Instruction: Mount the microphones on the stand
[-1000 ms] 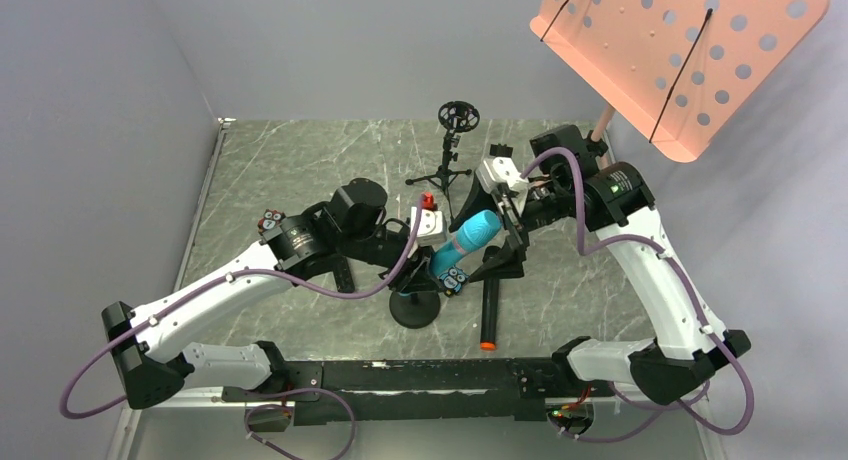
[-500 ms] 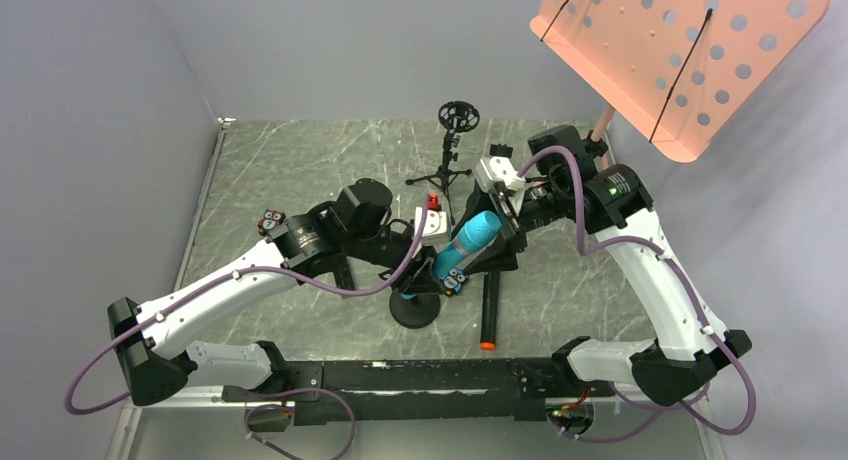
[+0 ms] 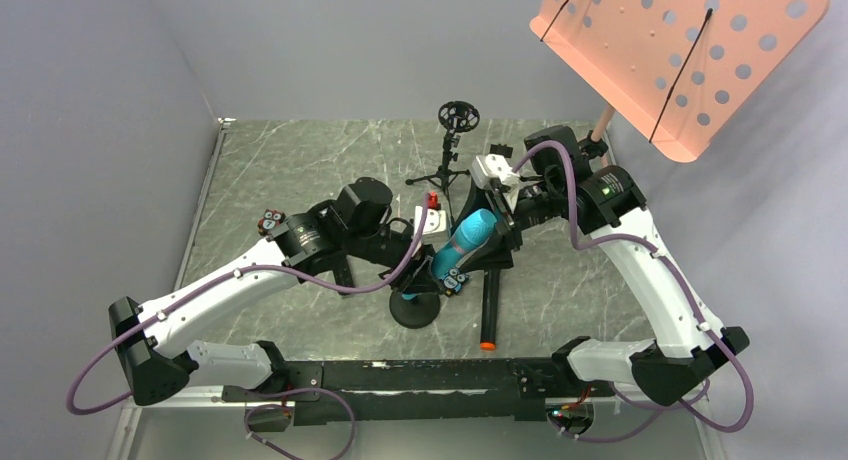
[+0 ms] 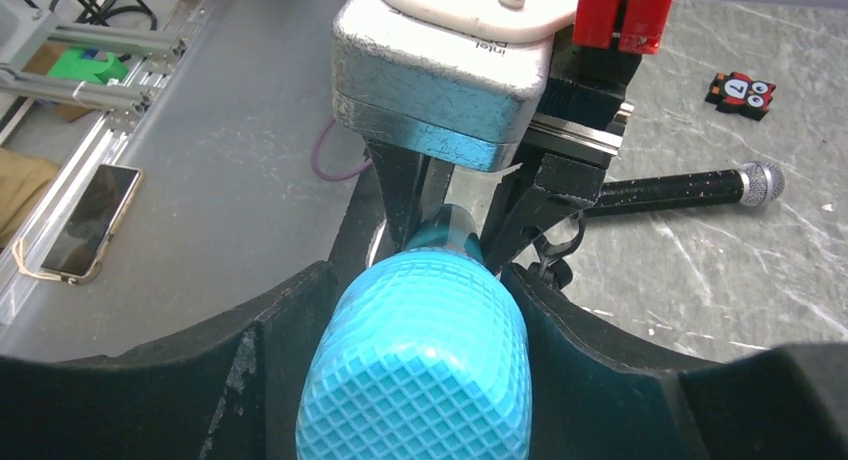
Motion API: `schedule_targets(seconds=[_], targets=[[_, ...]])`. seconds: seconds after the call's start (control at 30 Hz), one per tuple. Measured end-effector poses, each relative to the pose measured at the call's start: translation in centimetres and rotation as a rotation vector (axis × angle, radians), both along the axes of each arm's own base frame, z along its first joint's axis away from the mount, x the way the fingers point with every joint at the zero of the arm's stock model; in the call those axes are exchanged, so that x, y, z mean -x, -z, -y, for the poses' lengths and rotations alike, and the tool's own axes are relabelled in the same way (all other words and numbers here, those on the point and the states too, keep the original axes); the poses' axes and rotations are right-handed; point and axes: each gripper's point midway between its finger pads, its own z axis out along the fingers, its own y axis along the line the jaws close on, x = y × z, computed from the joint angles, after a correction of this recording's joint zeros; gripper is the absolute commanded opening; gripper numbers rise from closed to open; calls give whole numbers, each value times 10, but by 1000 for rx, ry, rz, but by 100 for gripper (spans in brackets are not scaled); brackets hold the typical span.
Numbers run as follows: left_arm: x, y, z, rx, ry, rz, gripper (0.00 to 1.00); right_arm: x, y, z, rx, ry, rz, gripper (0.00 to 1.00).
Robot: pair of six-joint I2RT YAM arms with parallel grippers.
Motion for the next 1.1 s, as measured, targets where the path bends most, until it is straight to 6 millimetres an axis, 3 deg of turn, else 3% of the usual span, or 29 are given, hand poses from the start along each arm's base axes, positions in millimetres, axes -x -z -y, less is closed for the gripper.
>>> schedule_targets(seconds=[0.2, 0.3, 0.33, 0.5, 0.6, 0.73, 0.9, 1.1], targets=[[1, -1, 1, 5, 3, -4, 0, -3, -2, -2, -3, 11, -16, 69], [0, -2, 1, 8, 3, -2, 0, -6, -4, -4, -6, 22, -20, 66], [0, -2, 1, 9, 3, -1, 0, -7, -5, -5, -9, 25, -21, 62], [-2, -3, 2, 15, -7, -1, 0, -10, -8, -5, -16, 40, -39, 24], [-3, -4, 2, 16, -17, -7, 2, -11, -9, -5, -26, 39, -46, 16], [-6, -3, 2, 23, -39, -5, 26, -13, -9, -5, -38, 43, -49, 14], [-10, -9, -2, 70, -90, 6, 70, -15, -10, -4, -52, 53, -52, 13], [-17, -37, -17, 181, -179, 65, 79, -23, -4, -1, -35, 104, -80, 13]])
